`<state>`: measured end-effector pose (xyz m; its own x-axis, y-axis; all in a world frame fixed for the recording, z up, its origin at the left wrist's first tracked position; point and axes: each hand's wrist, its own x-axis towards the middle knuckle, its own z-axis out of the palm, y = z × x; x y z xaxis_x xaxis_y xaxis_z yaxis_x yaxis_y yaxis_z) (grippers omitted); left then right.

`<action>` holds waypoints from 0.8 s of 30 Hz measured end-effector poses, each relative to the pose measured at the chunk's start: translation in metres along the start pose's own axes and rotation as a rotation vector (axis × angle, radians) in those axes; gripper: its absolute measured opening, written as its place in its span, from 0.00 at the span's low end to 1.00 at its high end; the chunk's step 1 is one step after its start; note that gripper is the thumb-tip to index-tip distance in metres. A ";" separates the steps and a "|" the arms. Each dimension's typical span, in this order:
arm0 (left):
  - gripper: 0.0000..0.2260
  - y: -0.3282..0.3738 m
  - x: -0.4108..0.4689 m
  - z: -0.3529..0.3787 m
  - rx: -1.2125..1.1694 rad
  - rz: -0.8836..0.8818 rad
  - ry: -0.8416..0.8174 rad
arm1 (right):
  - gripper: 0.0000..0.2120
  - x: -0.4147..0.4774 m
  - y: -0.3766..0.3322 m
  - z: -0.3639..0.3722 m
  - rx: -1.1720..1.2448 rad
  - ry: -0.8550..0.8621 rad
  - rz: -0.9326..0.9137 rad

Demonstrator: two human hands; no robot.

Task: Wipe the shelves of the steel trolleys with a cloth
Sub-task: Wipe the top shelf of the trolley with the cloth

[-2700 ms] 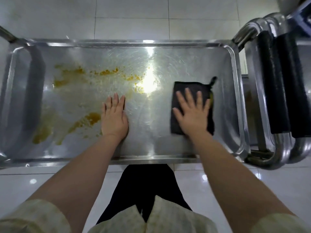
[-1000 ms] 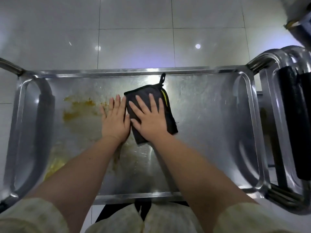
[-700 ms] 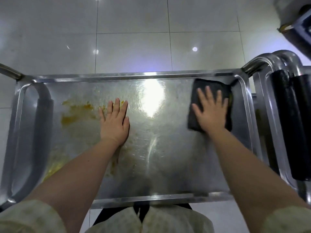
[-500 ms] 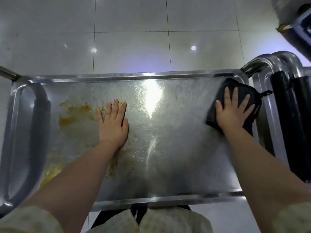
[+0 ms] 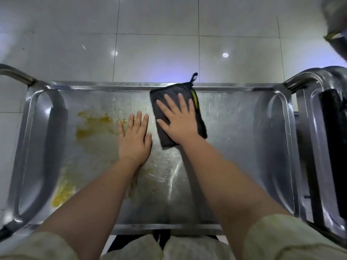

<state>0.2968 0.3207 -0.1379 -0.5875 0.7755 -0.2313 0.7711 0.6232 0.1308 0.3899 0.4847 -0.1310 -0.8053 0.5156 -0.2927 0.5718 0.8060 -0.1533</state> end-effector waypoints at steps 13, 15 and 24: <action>0.27 0.001 -0.001 0.001 0.017 0.008 -0.014 | 0.29 -0.070 0.185 -0.013 0.140 0.110 0.823; 0.26 0.001 -0.001 0.000 0.019 0.006 -0.015 | 0.30 -0.056 0.143 -0.010 0.121 0.121 0.734; 0.25 -0.018 0.002 -0.028 -0.266 -0.093 0.088 | 0.30 -0.029 -0.062 0.020 0.001 0.013 0.061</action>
<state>0.2752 0.3138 -0.1139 -0.6805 0.7126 -0.1706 0.6284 0.6873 0.3642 0.3812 0.4143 -0.1319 -0.7710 0.5676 -0.2889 0.6200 0.7726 -0.1368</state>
